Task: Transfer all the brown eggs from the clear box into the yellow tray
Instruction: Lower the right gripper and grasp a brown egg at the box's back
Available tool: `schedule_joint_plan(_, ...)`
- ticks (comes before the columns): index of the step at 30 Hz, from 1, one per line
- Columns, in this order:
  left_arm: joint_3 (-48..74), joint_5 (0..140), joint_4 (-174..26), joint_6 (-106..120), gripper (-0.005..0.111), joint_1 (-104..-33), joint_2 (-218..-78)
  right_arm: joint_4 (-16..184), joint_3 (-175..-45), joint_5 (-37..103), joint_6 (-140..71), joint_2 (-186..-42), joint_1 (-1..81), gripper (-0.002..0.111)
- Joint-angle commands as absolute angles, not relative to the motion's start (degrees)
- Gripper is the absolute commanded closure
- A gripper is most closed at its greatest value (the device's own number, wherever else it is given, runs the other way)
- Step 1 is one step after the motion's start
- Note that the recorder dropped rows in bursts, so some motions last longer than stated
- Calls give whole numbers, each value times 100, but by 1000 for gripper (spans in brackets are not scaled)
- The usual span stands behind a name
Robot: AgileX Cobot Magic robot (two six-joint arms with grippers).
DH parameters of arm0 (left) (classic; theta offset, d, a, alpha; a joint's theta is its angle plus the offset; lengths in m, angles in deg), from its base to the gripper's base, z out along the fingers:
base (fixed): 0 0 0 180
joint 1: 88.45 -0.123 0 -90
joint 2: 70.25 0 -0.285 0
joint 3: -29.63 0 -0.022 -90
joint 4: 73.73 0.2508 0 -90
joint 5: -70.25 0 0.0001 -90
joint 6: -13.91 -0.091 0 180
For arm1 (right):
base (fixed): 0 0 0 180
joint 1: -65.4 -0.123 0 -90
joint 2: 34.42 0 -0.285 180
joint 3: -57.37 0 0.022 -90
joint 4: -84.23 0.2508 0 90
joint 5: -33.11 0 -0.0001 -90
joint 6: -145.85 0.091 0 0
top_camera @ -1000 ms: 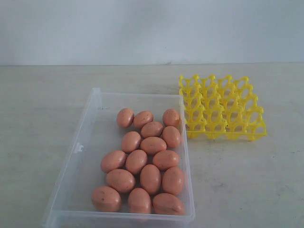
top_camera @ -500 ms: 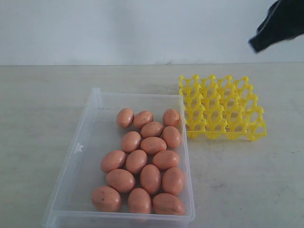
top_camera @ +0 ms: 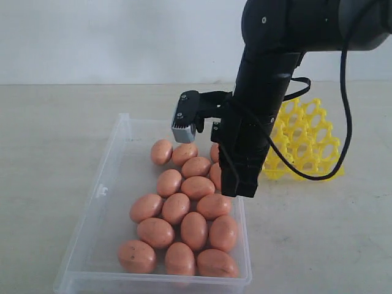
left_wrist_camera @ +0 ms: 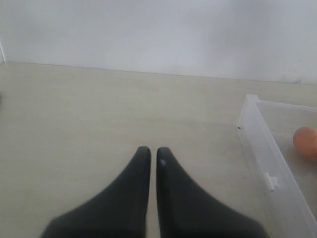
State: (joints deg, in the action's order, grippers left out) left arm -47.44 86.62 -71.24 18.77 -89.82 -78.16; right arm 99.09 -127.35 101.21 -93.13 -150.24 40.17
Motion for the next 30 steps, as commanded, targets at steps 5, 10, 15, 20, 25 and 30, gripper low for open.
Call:
schedule_joint_plan(5,-4759,8615,-7139,1864,103,-9002,-7803,9900,-12778,9266,-10223,-15024,3963,59)
schedule_joint_plan(10,-4759,8615,-7139,1864,103,-9002,-7803,10336,-12778,8951,-10223,-15193,3963,57)
schedule_joint_plan(15,-4759,8615,-7139,1864,103,-9002,-7803,10454,-12778,9073,-10223,-15499,3963,57)
schedule_joint_plan(20,-4759,8615,-7139,1864,103,-9002,-7803,10466,-12767,9139,-10223,-15621,3963,57)
schedule_joint_plan(25,-4759,8614,-7139,1864,103,-9002,-7803,10454,-12656,9101,-10223,-15765,3963,57)
schedule_joint_plan(30,-4759,8614,-7139,1864,103,-9002,-7803,10418,-12540,8932,-10223,-16089,3963,57)
